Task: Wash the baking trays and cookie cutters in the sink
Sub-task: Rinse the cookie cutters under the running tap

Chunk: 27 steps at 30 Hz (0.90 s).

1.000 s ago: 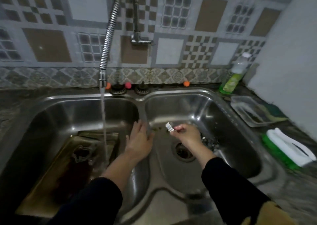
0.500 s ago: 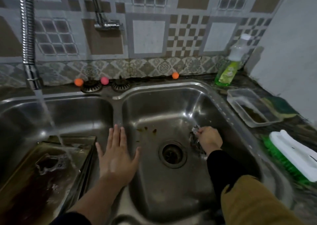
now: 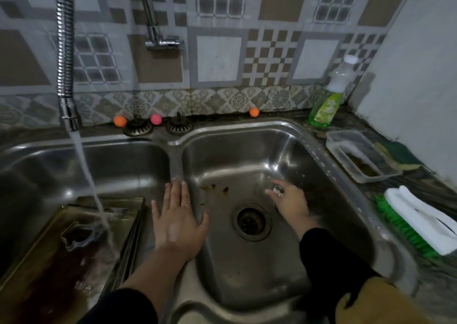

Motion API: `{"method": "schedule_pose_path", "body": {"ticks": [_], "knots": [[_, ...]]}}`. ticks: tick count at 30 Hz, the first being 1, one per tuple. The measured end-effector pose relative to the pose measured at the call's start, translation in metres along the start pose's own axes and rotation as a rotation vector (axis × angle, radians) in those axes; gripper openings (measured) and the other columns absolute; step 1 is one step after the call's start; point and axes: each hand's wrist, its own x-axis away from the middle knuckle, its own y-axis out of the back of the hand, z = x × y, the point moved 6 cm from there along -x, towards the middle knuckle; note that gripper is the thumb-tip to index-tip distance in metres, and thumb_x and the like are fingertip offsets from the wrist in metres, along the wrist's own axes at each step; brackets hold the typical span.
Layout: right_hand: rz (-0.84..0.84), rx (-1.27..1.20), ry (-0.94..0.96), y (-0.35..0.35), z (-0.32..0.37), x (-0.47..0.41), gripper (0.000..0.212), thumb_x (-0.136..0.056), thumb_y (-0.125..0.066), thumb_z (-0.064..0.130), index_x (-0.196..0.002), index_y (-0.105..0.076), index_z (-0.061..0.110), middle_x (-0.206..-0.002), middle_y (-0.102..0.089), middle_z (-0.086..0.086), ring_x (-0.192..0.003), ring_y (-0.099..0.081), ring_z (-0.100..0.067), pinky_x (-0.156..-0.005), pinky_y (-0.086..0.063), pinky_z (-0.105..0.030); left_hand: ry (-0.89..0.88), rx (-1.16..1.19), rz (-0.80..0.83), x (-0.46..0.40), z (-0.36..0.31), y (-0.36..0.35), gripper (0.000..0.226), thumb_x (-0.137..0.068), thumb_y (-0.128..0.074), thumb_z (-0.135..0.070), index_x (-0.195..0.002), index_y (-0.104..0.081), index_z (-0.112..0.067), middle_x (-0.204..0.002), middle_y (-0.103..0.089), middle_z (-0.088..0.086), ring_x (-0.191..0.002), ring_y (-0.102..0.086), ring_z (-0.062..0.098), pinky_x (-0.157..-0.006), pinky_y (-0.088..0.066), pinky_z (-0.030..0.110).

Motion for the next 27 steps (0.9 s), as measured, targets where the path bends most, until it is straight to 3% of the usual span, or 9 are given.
{"method": "schedule_pose_path", "body": {"ticks": [4, 8, 11, 15, 18, 20, 23, 25, 27], "knots": [[0.099, -0.085, 0.176, -0.013, 0.062, 0.034, 0.032, -0.085, -0.068, 0.037, -0.114, -0.068, 0.024, -0.108, -0.071, -0.003, -0.096, -0.065, -0.018, -0.086, -0.051, -0.030, -0.116, 0.018, 0.043, -0.001, 0.002, -0.001, 0.097, -0.085, -0.032, -0.067, -0.153, 0.010, -0.012, -0.159, 0.019, 0.007, -0.147, 0.018, 0.022, -0.119, 0.006, 0.040], [0.204, -0.159, 0.372, -0.039, 0.147, 0.077, 0.021, -0.089, -0.064, 0.027, -0.108, -0.070, 0.022, -0.109, -0.071, 0.002, -0.104, -0.064, -0.016, -0.093, -0.048, -0.031, -0.306, 0.037, 0.125, 0.012, 0.032, 0.003, 0.098, -0.076, -0.006, -0.076, -0.154, 0.005, -0.019, -0.160, 0.015, -0.001, -0.148, 0.010, 0.013, -0.118, 0.006, 0.037], [0.237, -0.093, 0.574, -0.065, 0.211, 0.119, 0.022, -0.090, -0.061, 0.023, -0.109, -0.070, 0.021, -0.114, -0.067, -0.001, -0.110, -0.057, -0.019, -0.098, -0.039, -0.028, -0.180, 0.093, 0.257, 0.022, 0.083, 0.006, 0.072, -0.096, -0.017, -0.062, -0.155, -0.006, -0.022, -0.162, -0.002, -0.003, -0.148, -0.006, 0.013, -0.121, -0.006, 0.037], [0.295, 0.173, 0.767, -0.117, 0.261, 0.178, 0.027, -0.092, -0.052, 0.030, -0.116, -0.066, 0.029, -0.130, -0.054, 0.001, -0.126, -0.038, -0.021, -0.104, -0.029, -0.035, -0.031, -0.049, 0.386, 0.035, 0.168, 0.002, 0.058, -0.097, -0.041, -0.045, -0.149, -0.029, -0.022, -0.157, -0.025, 0.000, -0.142, -0.028, 0.022, -0.116, -0.024, 0.039], [0.510, 0.289, 0.804, -0.171, 0.280, 0.207, 0.036, -0.095, -0.048, 0.030, -0.130, -0.055, 0.029, -0.144, -0.041, 0.002, -0.137, -0.025, -0.020, -0.110, -0.022, -0.038, 0.078, -0.090, 0.461, 0.048, 0.220, 0.000, 0.064, -0.096, -0.044, -0.045, -0.152, -0.021, -0.023, -0.161, -0.010, -0.002, -0.148, -0.010, 0.019, -0.119, -0.015, 0.045], [0.688, 0.349, 0.781, -0.208, 0.289, 0.215, 0.050, -0.097, -0.047, 0.027, -0.145, -0.037, 0.023, -0.156, -0.023, -0.001, -0.145, -0.012, -0.021, -0.118, -0.015, -0.037, 0.138, -0.133, 0.518, 0.055, 0.247, 0.001, 0.070, -0.097, -0.045, -0.044, -0.154, -0.013, -0.019, -0.162, 0.000, 0.000, -0.149, -0.002, 0.019, -0.120, -0.015, 0.044], [0.744, 0.446, 0.759, -0.247, 0.299, 0.211, 0.063, -0.098, -0.042, 0.018, -0.153, -0.012, 0.021, -0.161, -0.004, 0.001, -0.147, 0.000, -0.020, -0.120, -0.007, -0.035, 0.137, -0.097, 0.568, 0.058, 0.269, -0.003, 0.073, -0.097, -0.046, -0.041, -0.154, -0.009, -0.016, -0.162, 0.005, 0.000, -0.149, -0.004, 0.020, -0.120, -0.017, 0.038], [0.730, 0.426, 0.733, -0.260, 0.304, 0.206, 0.065, -0.096, -0.042, 0.010, -0.153, -0.013, 0.023, -0.160, -0.011, 0.002, -0.146, -0.008, -0.022, -0.118, -0.015, -0.037, 0.132, -0.056, 0.574, 0.058, 0.272, -0.006, 0.075, -0.096, -0.048, -0.041, -0.154, -0.008, -0.016, -0.162, 0.006, -0.001, -0.149, -0.004, 0.020, -0.120, -0.016, 0.037], [0.660, 0.365, 0.716, -0.264, 0.305, 0.204, 0.060, -0.094, -0.046, 0.006, -0.148, -0.028, 0.023, -0.152, -0.030, 0.001, -0.138, -0.026, -0.024, -0.111, -0.028, -0.035, 0.138, -0.027, 0.583, 0.059, 0.273, -0.009, 0.078, -0.095, -0.049, -0.043, -0.154, -0.007, -0.016, -0.162, 0.008, -0.001, -0.149, -0.002, 0.020, -0.121, -0.015, 0.038]]}}
